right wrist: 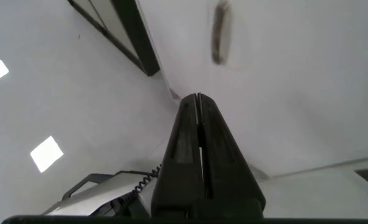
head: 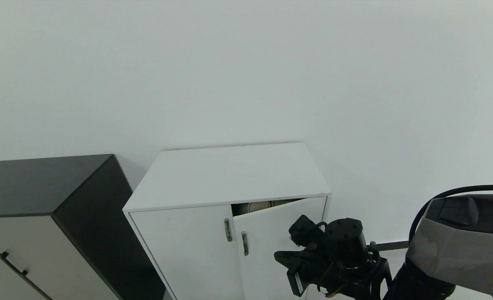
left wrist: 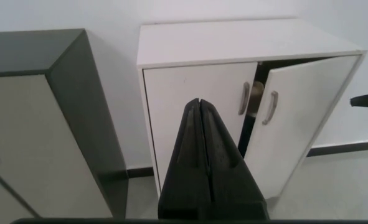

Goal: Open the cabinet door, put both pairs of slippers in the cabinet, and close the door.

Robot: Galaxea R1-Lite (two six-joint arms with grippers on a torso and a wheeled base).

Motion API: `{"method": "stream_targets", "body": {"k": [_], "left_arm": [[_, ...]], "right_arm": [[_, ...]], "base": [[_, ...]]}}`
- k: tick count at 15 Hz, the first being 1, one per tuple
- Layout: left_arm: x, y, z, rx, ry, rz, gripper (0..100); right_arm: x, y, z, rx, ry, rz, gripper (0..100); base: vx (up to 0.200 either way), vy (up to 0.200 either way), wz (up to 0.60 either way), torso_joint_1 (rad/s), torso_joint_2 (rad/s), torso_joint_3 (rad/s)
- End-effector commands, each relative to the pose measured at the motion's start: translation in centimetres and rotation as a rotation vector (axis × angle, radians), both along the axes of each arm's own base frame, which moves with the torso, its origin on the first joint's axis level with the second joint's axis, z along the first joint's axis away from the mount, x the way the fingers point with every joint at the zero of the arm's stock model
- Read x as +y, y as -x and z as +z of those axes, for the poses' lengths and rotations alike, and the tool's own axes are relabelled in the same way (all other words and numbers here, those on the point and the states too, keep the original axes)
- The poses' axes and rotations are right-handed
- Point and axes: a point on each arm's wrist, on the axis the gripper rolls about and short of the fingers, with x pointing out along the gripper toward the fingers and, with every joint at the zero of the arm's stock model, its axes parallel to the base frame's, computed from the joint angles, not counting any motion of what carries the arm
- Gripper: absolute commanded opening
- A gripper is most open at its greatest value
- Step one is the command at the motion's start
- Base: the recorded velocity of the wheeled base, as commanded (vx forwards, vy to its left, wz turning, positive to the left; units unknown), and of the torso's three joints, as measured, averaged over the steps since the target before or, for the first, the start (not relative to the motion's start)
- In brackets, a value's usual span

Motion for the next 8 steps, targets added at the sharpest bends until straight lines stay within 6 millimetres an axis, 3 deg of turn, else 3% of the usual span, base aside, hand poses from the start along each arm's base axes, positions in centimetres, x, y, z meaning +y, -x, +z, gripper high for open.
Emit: {"method": "stream_targets", "body": {"k": [1,8], "left_arm": [[0.0,0.0,0.0,0.000,0.000,0.001,0],[0.0,0.0,0.0,0.000,0.000,0.001,0]], "right_arm": [[0.2,-1.2,-0.8,0.002,0.002,-0.026,0],[0.9,-5.6,-1.8,-0.030,-0.032,-0.091,0]], "base": [[0.000,0.000,0.00,0.000,0.00,0.000],[0.000,0.000,0.00,0.000,0.00,0.000]]}}
